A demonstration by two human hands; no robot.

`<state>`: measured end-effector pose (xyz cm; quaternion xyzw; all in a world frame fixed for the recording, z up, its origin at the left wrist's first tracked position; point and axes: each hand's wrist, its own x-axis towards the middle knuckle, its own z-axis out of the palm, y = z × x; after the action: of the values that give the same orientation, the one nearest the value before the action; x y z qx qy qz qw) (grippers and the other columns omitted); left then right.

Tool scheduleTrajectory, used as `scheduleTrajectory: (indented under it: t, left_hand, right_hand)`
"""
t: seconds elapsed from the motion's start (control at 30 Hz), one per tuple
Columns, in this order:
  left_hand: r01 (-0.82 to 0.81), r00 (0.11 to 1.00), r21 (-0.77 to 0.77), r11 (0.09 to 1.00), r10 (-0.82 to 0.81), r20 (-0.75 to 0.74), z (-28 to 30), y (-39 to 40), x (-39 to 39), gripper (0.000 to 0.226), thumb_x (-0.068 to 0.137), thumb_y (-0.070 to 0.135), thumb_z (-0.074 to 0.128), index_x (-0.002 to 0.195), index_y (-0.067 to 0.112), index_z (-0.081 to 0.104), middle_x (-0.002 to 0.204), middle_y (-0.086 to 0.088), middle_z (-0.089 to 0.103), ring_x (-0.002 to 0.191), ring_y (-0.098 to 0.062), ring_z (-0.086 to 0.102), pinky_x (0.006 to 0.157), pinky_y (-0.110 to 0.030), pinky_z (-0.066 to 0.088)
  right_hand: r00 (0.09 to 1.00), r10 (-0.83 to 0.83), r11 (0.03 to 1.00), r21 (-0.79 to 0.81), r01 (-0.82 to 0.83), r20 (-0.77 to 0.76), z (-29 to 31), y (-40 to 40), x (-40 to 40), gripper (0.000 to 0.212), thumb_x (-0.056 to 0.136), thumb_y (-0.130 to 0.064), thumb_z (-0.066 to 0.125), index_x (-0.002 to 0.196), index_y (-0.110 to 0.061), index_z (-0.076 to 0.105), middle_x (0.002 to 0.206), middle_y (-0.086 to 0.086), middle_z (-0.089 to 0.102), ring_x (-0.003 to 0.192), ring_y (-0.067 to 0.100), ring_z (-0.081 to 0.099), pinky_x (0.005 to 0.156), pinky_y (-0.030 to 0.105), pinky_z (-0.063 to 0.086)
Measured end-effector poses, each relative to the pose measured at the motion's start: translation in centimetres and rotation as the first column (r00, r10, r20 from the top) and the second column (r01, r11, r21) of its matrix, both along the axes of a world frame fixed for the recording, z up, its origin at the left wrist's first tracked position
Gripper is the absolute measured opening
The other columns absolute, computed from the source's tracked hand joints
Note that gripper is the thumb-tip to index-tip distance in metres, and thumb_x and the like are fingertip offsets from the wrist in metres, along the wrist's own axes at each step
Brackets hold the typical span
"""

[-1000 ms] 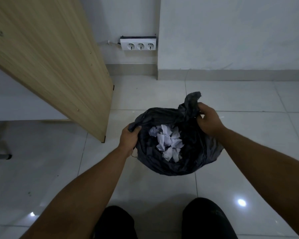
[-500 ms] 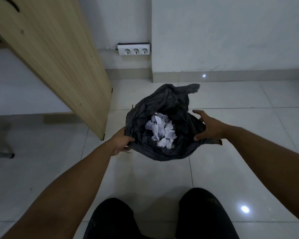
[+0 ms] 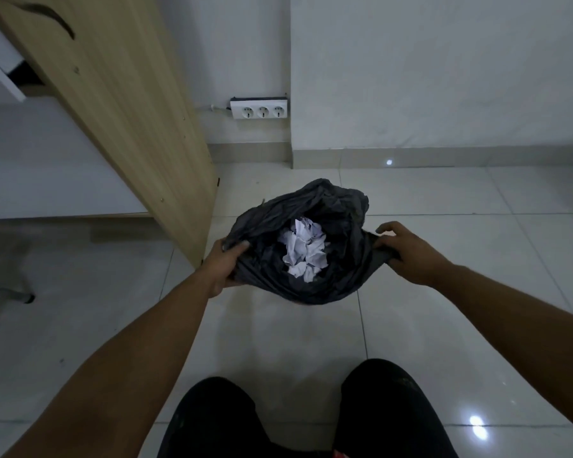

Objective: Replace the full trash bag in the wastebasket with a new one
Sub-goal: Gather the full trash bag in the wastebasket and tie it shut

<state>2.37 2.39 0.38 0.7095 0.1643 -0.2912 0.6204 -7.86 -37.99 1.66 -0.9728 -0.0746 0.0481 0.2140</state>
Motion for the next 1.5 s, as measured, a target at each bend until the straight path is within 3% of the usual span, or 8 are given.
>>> scheduleTrajectory:
  t: [0.13, 0.27, 0.4, 0.7, 0.83, 1.03, 1.23, 1.5]
  left_hand:
    - [0.181, 0.982, 0.114, 0.977, -0.186, 0.038, 0.6, -0.8, -0.3, 0.034, 0.093, -0.002, 0.063, 0.108, 0.029, 0.058, 0.103, -0.005, 0.065, 0.084, -0.017, 0.061, 0.065, -0.028, 0.053]
    - [0.026, 1.000, 0.156, 0.987, -0.023, -0.019, 0.3, 0.0, 1.0, 0.025, 0.100, 0.008, 0.054, 0.123, 0.012, 0.062, 0.095, -0.009, 0.068, 0.066, -0.017, 0.064, 0.045, -0.019, 0.042]
    - [0.075, 0.978, 0.032, 0.997, -0.068, -0.197, 1.0, -0.1, 0.0, 0.031, 0.095, 0.044, 0.066, 0.115, 0.020, 0.066, 0.108, -0.008, 0.073, 0.090, -0.025, 0.072, 0.056, -0.027, 0.059]
    - [0.097, 0.995, 0.133, 0.986, -0.095, -0.028, -0.5, -0.9, -1.4, 0.030, 0.093, 0.007, 0.069, 0.119, 0.017, 0.059, 0.104, -0.006, 0.067, 0.084, -0.018, 0.062, 0.062, -0.027, 0.050]
    - [0.060, 0.995, 0.217, 0.974, -0.075, 0.062, -1.3, -0.8, -1.5, 0.015, 0.089, 0.010, 0.072, 0.095, 0.019, 0.062, 0.090, -0.008, 0.066, 0.073, -0.020, 0.059, 0.059, -0.025, 0.046]
    - [0.025, 0.980, 0.347, 0.937, -0.092, 0.178, -1.8, -0.2, -1.4, 0.007, 0.095, 0.008, 0.055, 0.098, 0.013, 0.059, 0.081, -0.007, 0.058, 0.068, -0.019, 0.050, 0.056, -0.025, 0.037]
    - [-0.131, 0.979, 0.212, 0.968, 0.093, 0.180, -1.5, -0.2, -1.0, 0.019, 0.102, 0.029, 0.054, 0.086, 0.019, 0.056, 0.077, -0.007, 0.054, 0.061, -0.017, 0.046, 0.050, -0.024, 0.035]
    - [-0.280, 0.960, -0.044, 0.959, 0.280, 0.002, -1.5, -0.4, 0.6, 0.008, 0.099, 0.027, 0.062, 0.096, 0.020, 0.062, 0.075, -0.001, 0.052, 0.055, -0.010, 0.038, 0.046, -0.021, 0.033]
  right_hand:
    - [0.955, -0.169, 0.922, 0.304, 0.241, -0.245, 1.0, 0.1, 0.5, 0.025, 0.095, 0.000, 0.055, 0.092, -0.014, 0.075, 0.102, 0.001, 0.071, 0.070, 0.012, 0.065, 0.069, 0.032, 0.053]
    - [0.728, -0.405, 0.424, 0.592, 0.685, -0.553, 1.7, 0.6, 0.6, 0.019, 0.100, -0.018, 0.057, 0.108, -0.006, 0.069, 0.111, 0.022, 0.070, 0.098, 0.034, 0.070, 0.082, 0.051, 0.060]
    - [0.490, -0.180, 0.024, 0.494, 0.869, -0.853, 0.6, 2.5, -1.2, 0.075, 0.083, -0.068, 0.068, 0.134, -0.017, 0.047, 0.131, 0.018, 0.059, 0.115, 0.040, 0.067, 0.082, 0.067, 0.055]
    - [0.605, 0.018, 0.113, 0.603, 0.790, -0.796, 1.3, 6.8, -2.9, 0.072, 0.073, -0.061, 0.073, 0.128, -0.015, 0.064, 0.122, 0.015, 0.070, 0.112, 0.035, 0.068, 0.090, 0.054, 0.058]
    - [0.590, -0.182, 0.249, 0.544, 0.801, -0.786, 2.2, 7.9, -2.7, 0.026, 0.083, -0.021, 0.081, 0.104, -0.010, 0.069, 0.088, 0.007, 0.068, 0.069, 0.017, 0.062, 0.072, 0.038, 0.056]
    - [0.609, -0.507, -0.074, 0.735, 0.674, -0.610, 2.3, 7.9, -1.0, 0.016, 0.089, -0.020, 0.074, 0.095, -0.012, 0.062, 0.094, 0.008, 0.066, 0.076, 0.021, 0.063, 0.068, 0.037, 0.054]
    - [0.939, -0.179, 0.679, 0.654, 0.333, -0.293, 1.9, 7.2, 0.5, 0.096, 0.081, -0.022, 0.084, 0.155, -0.031, 0.022, 0.149, -0.011, 0.038, 0.132, 0.007, 0.038, 0.100, 0.019, 0.038]
    - [0.738, -0.631, 0.487, 0.618, 0.617, -0.239, -0.6, 5.3, 7.7, 0.043, 0.090, -0.027, 0.074, 0.128, -0.015, 0.059, 0.111, -0.003, 0.066, 0.113, 0.024, 0.064, 0.097, 0.036, 0.054]
